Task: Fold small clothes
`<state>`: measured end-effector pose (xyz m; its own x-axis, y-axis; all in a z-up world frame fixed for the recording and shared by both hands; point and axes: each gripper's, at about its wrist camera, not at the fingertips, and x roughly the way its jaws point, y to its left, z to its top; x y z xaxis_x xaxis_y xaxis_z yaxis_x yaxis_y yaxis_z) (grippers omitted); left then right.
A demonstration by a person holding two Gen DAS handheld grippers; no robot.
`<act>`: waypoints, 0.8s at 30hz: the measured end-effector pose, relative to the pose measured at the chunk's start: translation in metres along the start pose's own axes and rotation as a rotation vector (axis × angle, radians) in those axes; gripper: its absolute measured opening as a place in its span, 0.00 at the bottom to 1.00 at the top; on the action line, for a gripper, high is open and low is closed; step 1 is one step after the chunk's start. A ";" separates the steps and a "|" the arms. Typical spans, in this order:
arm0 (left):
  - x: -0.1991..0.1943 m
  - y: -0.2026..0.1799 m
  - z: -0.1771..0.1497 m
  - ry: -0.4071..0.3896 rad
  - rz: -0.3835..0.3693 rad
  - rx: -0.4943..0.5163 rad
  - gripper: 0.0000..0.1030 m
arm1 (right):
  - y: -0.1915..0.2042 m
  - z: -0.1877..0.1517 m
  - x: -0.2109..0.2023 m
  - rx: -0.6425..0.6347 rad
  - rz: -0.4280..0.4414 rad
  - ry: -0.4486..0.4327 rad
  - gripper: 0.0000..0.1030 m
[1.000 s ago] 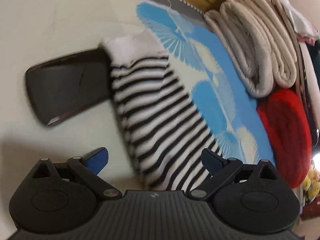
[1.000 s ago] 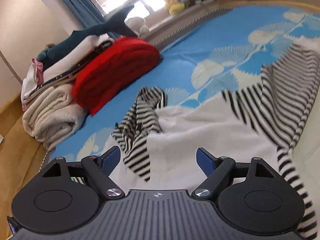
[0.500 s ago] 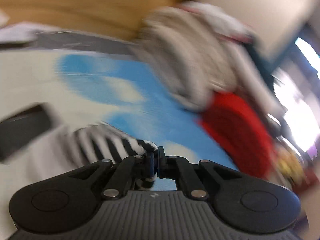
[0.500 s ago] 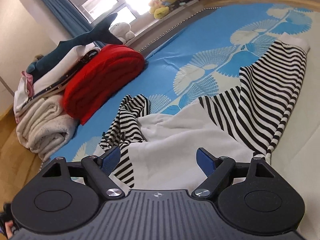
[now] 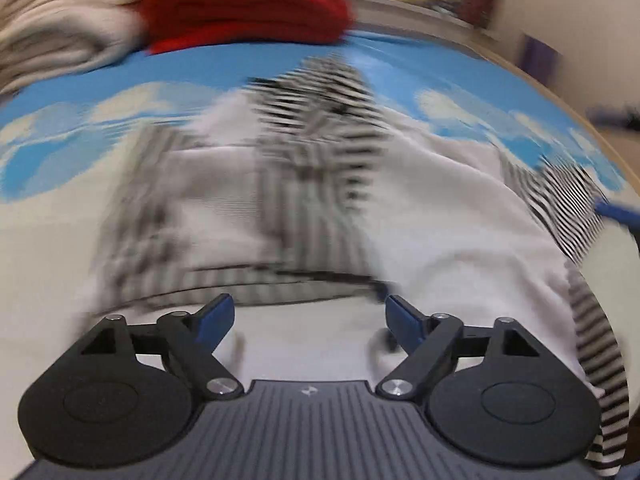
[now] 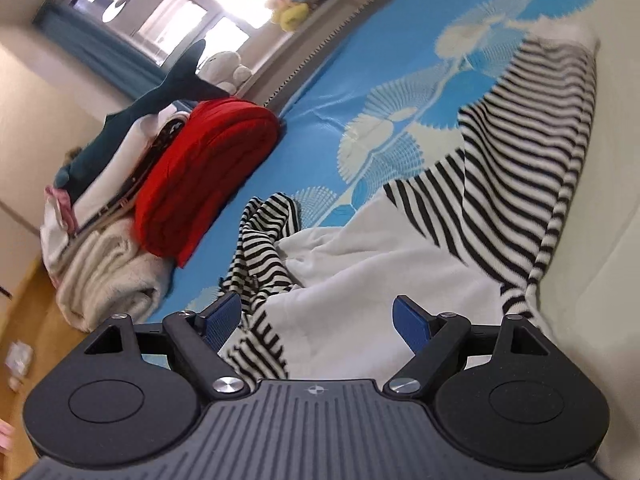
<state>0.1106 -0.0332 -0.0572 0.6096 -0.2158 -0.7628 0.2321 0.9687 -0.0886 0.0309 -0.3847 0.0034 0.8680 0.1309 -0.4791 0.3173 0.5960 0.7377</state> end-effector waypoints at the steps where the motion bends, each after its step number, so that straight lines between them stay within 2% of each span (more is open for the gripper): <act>1: -0.008 0.019 0.004 -0.007 0.045 -0.050 0.90 | -0.002 0.001 0.001 0.022 0.013 0.010 0.82; 4: -0.026 0.066 0.016 -0.070 0.192 -0.202 0.97 | 0.002 -0.001 0.006 0.027 0.025 0.020 0.83; 7: -0.025 0.099 0.015 -0.129 0.317 -0.263 0.99 | 0.023 -0.016 0.017 -0.085 0.025 0.037 0.83; 9: -0.012 0.113 0.015 -0.101 0.359 -0.245 0.99 | 0.042 -0.031 0.024 -0.199 0.028 0.045 0.83; 11: 0.005 0.125 0.017 -0.006 0.391 -0.262 0.99 | 0.064 -0.053 0.031 -0.351 0.043 0.059 0.83; 12: 0.011 0.132 0.019 0.040 0.372 -0.296 0.99 | 0.075 -0.067 0.035 -0.430 0.056 0.068 0.83; 14: 0.013 0.143 0.021 0.058 0.294 -0.334 0.99 | 0.097 -0.097 0.043 -0.593 0.084 0.079 0.82; 17: 0.008 0.155 0.024 0.048 0.304 -0.391 0.99 | 0.129 -0.142 0.064 -0.786 0.066 0.077 0.82; 20: -0.002 0.168 0.023 0.026 0.316 -0.445 0.99 | 0.158 -0.177 0.098 -0.924 0.015 0.071 0.80; 21: -0.002 0.174 0.023 0.026 0.315 -0.462 0.99 | 0.165 -0.187 0.112 -0.966 -0.025 0.041 0.80; 23: -0.005 0.183 0.025 0.028 0.315 -0.505 0.99 | 0.176 -0.202 0.144 -1.040 -0.174 -0.002 0.77; 24: -0.007 0.188 0.025 0.024 0.312 -0.526 0.99 | 0.178 -0.206 0.165 -1.062 -0.276 0.019 0.68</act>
<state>0.1685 0.1470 -0.0526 0.5696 0.0849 -0.8175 -0.3640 0.9178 -0.1584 0.1516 -0.0937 -0.0425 0.8090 -0.1050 -0.5783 0.0013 0.9842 -0.1769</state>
